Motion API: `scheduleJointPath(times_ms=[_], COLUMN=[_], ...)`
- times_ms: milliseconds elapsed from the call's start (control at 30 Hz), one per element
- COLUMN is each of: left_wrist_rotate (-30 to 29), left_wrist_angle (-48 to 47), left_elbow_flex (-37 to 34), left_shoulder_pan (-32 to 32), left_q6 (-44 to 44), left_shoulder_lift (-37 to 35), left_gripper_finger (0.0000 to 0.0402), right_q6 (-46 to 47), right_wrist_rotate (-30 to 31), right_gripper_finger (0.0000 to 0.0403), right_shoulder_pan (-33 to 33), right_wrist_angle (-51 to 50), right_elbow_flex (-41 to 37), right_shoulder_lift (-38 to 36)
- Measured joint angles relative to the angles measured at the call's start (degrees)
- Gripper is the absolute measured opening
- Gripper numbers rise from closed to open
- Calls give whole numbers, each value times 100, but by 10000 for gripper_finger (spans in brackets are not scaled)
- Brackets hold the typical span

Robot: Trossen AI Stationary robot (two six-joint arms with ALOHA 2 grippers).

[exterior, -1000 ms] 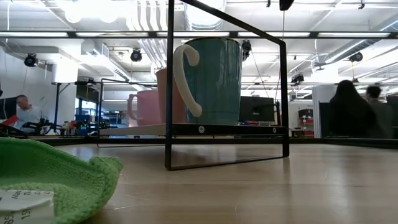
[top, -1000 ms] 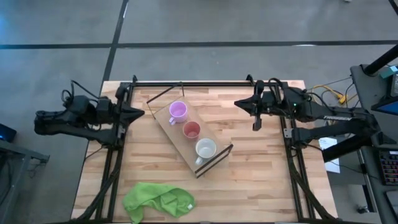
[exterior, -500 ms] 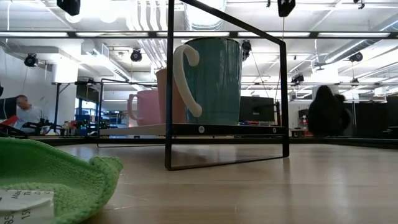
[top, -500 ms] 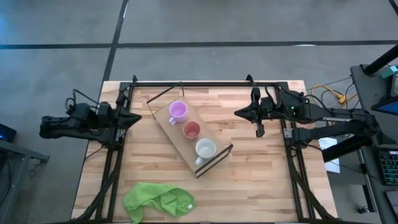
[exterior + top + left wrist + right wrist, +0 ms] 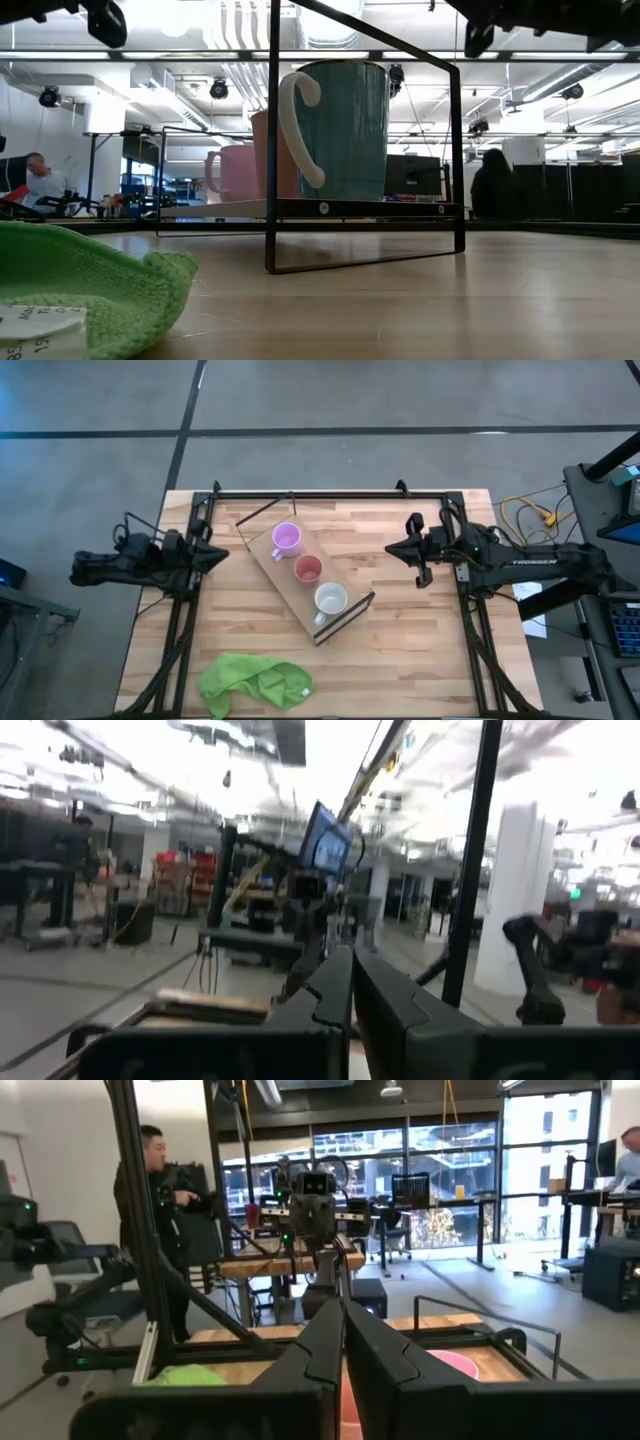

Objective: Stack small to large cups/mugs on shelf
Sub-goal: Return to Home Position

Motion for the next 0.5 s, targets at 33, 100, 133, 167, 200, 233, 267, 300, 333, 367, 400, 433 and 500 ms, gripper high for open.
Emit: scheduleJointPath(times_ms=[33,100,133,167,200,233,267,300,333,367,400,433,500], left_wrist_rotate=[0,2,2,1,0,-1,-2,-2,-2,-2,-3,-2,7], left_wrist_angle=[153,365,366,364,361,360,361,363,365,365,377,397,312], left_elbow_flex=[-100,-292,-374,-461,-553,-644,-726,-801,-875,-944,-1002,-1052,-1106], left_shoulder_pan=[0,0,0,0,0,0,0,0,0,0,0,0,0], left_q6=[0,0,-4,-7,-7,-28,-44,-48,-48,-46,-44,-44,-37], left_shoulder_lift=[-58,-204,-289,-372,-464,-562,-655,-744,-830,-913,-984,-972,-969], left_gripper_finger=[0,0,0,0,0,0,0,0,0,0,0,0,0], right_q6=[5,45,61,61,47,32,17,15,15,13,9,6,4], right_wrist_rotate=[0,2,1,2,2,2,2,2,2,2,2,2,2], right_gripper_finger=[8,8,8,8,8,8,8,8,8,8,8,8,8], right_shoulder_pan=[0,0,0,0,0,0,0,0,0,0,0,0,0], right_wrist_angle=[7,24,25,24,46,95,170,232,285,335,344,345,344], right_elbow_flex=[-76,-196,-259,-325,-395,-474,-558,-644,-728,-823,-918,-1004,-1179], right_shoulder_lift=[-72,-199,-264,-331,-400,-470,-535,-598,-656,-710,-769,-814,-880])
